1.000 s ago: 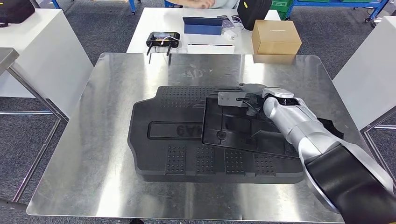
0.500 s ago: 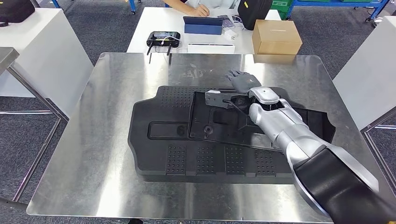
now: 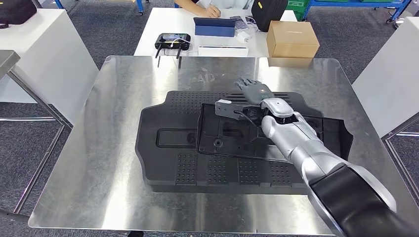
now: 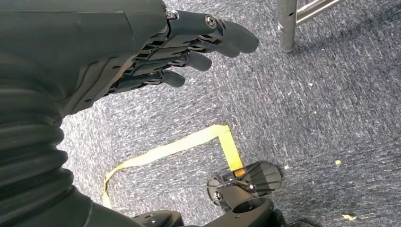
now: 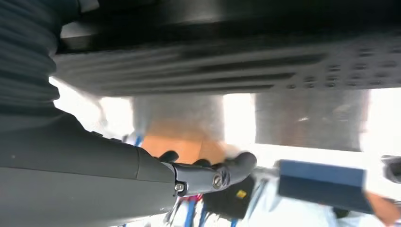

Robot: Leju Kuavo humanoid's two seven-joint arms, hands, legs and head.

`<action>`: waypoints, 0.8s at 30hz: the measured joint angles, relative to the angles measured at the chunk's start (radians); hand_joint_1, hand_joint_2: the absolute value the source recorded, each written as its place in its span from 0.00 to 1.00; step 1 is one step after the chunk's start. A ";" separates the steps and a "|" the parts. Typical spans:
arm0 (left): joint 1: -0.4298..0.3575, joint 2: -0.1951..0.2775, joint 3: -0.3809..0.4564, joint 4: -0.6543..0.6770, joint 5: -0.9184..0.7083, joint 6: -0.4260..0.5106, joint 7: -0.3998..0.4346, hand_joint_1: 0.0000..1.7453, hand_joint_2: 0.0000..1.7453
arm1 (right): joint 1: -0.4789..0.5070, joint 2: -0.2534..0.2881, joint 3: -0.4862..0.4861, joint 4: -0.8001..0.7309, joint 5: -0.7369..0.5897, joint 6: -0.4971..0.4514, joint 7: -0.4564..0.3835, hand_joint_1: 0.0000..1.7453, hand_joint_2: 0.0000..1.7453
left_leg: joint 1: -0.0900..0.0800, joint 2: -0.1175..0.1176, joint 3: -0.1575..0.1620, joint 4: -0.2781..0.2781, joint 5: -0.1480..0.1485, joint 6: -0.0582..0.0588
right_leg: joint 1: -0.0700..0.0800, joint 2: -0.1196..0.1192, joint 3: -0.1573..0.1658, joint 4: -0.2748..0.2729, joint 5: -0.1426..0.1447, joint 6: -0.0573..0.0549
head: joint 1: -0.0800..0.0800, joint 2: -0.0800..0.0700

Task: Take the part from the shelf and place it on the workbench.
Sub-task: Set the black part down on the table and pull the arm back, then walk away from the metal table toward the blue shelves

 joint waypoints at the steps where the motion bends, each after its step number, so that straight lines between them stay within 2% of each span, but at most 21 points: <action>1: 0.001 0.000 0.001 0.000 0.000 0.000 0.000 0.00 1.00 | 0.001 0.000 -0.013 -0.001 -0.034 0.041 -0.021 0.00 1.00 | 0.000 0.000 0.000 0.000 0.000 0.000 | 0.000 0.000 0.000 0.000 0.000 0.000 | 0.000 0.000; 3: 0.002 0.001 0.003 0.000 0.000 0.000 -0.002 0.00 1.00 | 0.007 0.000 -0.055 -0.001 -0.133 0.134 -0.079 0.00 1.00 | 0.000 0.000 0.000 0.000 0.000 0.000 | 0.000 0.000 0.000 0.000 0.000 0.000 | 0.000 0.000; 5: 0.003 0.001 0.003 0.000 0.000 -0.001 -0.002 0.00 1.00 | 0.013 0.000 -0.092 -0.001 -0.179 0.173 -0.106 0.00 1.00 | 0.000 0.000 0.000 0.000 0.000 0.000 | 0.000 0.000 0.000 0.000 0.000 0.000 | 0.000 0.000; 8: 0.004 0.003 0.003 0.000 0.000 -0.002 -0.003 0.00 1.00 | 0.016 0.000 -0.121 -0.001 -0.183 0.178 -0.107 0.00 1.00 | 0.000 0.000 0.000 0.000 0.000 0.000 | 0.000 0.000 0.000 0.000 0.000 0.000 | 0.000 0.000; 12: 0.005 0.004 0.003 0.000 0.000 -0.002 -0.002 0.00 1.00 | 0.010 -0.005 -0.122 -0.001 -0.087 0.128 -0.026 0.00 1.00 | 0.000 0.000 0.000 0.000 0.000 0.000 | 0.000 0.000 0.000 0.000 0.000 0.000 | 0.000 0.000; 17: 0.009 0.006 0.003 0.000 0.004 0.000 -0.001 0.00 1.00 | -0.015 -0.019 -0.167 -0.001 -0.226 0.155 -0.029 0.00 1.00 | 0.000 0.000 0.000 0.000 0.000 0.000 | 0.000 0.000 0.000 0.000 0.000 0.000 | 0.000 0.000; 24: 0.009 0.007 0.004 0.000 0.012 0.000 -0.001 0.00 1.00 | -0.047 -0.023 -0.183 -0.004 -0.237 0.139 -0.010 0.00 1.00 | 0.000 0.000 -0.001 0.000 0.000 0.000 | 0.000 0.000 0.000 0.000 0.000 0.000 | 0.000 0.000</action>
